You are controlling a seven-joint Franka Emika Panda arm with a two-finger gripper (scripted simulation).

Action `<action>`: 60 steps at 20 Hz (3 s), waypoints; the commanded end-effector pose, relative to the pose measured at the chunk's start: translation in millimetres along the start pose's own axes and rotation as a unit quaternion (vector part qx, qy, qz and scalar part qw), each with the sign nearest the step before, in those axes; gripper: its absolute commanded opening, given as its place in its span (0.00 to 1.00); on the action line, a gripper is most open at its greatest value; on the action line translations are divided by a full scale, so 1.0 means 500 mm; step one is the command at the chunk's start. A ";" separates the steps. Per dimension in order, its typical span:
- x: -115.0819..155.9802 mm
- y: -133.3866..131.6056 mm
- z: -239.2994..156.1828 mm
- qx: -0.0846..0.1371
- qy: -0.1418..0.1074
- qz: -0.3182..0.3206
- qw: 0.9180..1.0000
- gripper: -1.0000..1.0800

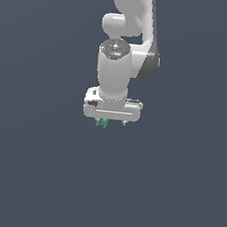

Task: Pick up the object and move it to a goal position.

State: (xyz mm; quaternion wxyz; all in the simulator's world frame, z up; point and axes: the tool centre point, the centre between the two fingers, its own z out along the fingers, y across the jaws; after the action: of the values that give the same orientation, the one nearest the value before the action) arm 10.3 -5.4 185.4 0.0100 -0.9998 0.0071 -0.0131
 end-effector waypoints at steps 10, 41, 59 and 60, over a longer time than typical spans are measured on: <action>-0.005 -0.012 -0.006 0.013 0.000 -0.007 1.000 0.96; -0.222 0.101 0.152 -0.010 -0.011 0.088 0.996 0.96; -0.241 0.108 0.226 -0.011 -0.012 0.093 0.996 0.96; -0.241 0.108 0.235 -0.011 -0.012 0.093 0.996 0.96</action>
State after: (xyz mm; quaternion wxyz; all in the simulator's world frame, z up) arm -107.6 -55.4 70.7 -0.0001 -0.9950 0.1001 0.0002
